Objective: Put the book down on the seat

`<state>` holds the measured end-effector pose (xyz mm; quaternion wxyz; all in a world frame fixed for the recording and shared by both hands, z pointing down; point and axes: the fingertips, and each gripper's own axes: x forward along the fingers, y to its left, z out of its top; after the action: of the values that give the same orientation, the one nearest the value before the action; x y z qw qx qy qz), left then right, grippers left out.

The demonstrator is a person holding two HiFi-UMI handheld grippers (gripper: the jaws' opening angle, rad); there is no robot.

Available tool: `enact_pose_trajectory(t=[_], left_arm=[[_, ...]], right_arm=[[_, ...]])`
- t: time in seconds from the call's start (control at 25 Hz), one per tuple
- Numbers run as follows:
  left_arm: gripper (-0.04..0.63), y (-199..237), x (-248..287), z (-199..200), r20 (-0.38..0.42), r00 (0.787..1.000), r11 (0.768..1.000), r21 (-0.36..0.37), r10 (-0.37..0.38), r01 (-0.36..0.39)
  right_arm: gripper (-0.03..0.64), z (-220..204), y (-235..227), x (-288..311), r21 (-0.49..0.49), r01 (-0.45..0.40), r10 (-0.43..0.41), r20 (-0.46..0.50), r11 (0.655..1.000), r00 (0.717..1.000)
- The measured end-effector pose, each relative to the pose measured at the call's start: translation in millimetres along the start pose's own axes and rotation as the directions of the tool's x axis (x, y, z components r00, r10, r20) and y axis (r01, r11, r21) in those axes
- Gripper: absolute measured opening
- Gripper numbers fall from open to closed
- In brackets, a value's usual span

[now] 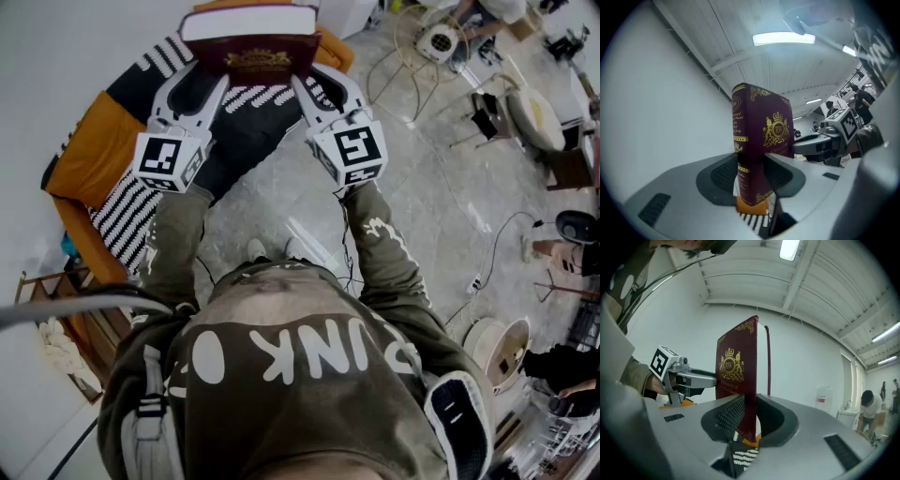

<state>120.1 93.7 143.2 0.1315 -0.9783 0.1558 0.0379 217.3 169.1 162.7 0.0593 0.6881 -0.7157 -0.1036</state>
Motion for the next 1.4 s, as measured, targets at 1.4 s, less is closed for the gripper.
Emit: enact_pose_trajectory(t=[1.4], left_arm=[[0.153, 5.3, -28.4, -21.2, -0.134, 0.957, 0.966, 0.06, 0.256, -0.25]], right_arm=[[0.097, -19.9, 15.3, 28.9, 0.022, -0.297, 0.295, 0.074, 0.955, 0.953]])
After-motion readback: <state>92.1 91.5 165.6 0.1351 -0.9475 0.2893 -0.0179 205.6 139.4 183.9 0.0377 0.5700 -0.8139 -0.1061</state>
